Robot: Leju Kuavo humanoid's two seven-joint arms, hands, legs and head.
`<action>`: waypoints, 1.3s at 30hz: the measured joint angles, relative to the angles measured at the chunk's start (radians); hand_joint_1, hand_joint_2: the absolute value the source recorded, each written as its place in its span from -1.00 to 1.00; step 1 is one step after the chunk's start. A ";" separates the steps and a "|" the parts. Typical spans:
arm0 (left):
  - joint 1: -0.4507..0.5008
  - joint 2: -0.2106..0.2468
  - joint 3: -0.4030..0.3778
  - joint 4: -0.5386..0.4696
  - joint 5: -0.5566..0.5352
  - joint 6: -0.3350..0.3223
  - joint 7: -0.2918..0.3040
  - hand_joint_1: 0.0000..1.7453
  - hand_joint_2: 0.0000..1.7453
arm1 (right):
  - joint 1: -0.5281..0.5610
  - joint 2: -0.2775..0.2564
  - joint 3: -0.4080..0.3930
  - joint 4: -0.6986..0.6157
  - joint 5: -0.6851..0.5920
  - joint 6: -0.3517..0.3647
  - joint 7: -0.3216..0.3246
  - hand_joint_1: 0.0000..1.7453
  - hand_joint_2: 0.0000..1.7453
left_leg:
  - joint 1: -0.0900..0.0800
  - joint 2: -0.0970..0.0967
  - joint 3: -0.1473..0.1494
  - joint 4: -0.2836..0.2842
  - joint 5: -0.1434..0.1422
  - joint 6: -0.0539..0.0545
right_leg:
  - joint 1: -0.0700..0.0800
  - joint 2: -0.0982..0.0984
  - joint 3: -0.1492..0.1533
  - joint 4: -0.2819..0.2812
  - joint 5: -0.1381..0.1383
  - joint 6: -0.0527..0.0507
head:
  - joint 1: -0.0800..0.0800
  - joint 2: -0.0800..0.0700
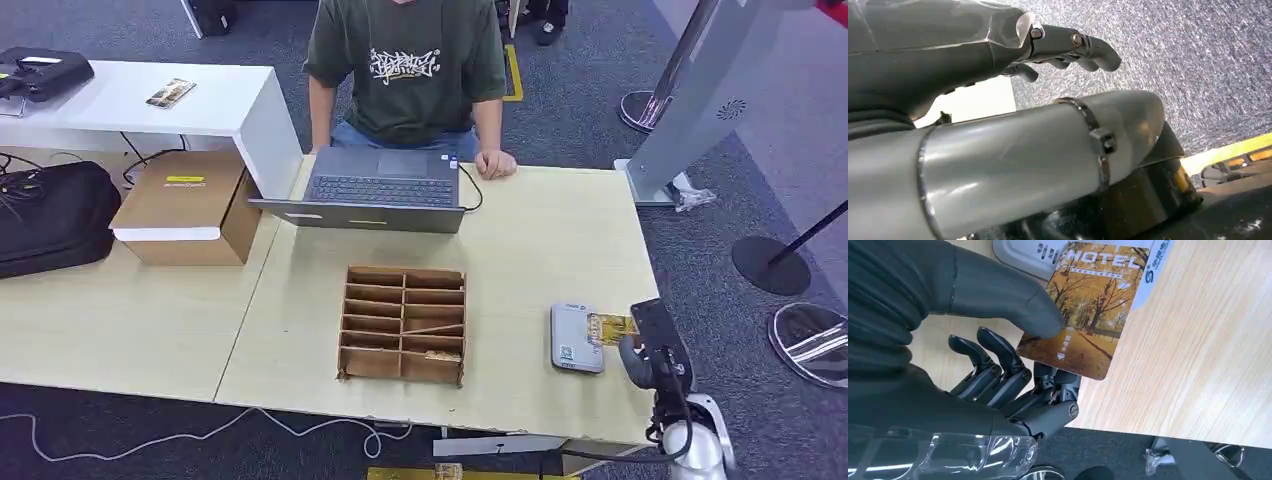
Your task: Pass the card to the sensor for recognition and then transmit it.
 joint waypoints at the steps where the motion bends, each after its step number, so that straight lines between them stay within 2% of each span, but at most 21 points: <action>1: 0.000 0.000 0.000 0.000 -0.003 0.001 0.000 -1.00 -1.00 | 0.001 -0.002 0.000 0.000 -0.002 0.003 0.003 1.00 1.00 | 0.000 0.000 0.000 0.000 0.000 0.000 | 0.000 0.000 0.000 0.000 0.000 0.000 | 0.000 0.000; 10: 0.000 0.000 0.000 0.000 -0.021 -0.002 -0.003 -1.00 -1.00 | 0.008 -0.037 0.000 0.024 -0.051 0.083 0.013 1.00 1.00 | 0.000 0.000 0.000 0.000 0.000 0.001 | 0.000 0.000 0.000 0.000 0.000 0.000 | 0.000 0.000; 21: 0.001 0.002 0.000 0.000 -0.029 -0.008 -0.016 -1.00 -1.00 | -0.019 -0.106 0.021 0.100 -0.061 0.137 0.024 1.00 1.00 | 0.000 0.000 0.000 0.000 0.000 0.001 | 0.000 0.000 0.001 0.000 0.000 0.000 | 0.000 0.000; 33: 0.003 0.005 0.000 0.000 -0.026 -0.009 -0.021 -1.00 -1.00 | -0.058 -0.171 0.038 0.179 -0.072 0.146 0.026 1.00 1.00 | 0.000 0.000 0.002 0.000 -0.001 0.001 | 0.000 0.000 0.003 -0.001 0.000 0.001 | 0.000 0.000; 39: 0.004 0.008 0.000 0.000 -0.025 -0.009 -0.022 -1.00 -1.00 | -0.066 -0.187 0.038 0.198 -0.072 0.146 0.026 1.00 1.00 | 0.000 0.000 0.002 0.001 -0.001 0.001 | 0.000 0.000 0.003 -0.001 0.000 0.001 | 0.000 0.000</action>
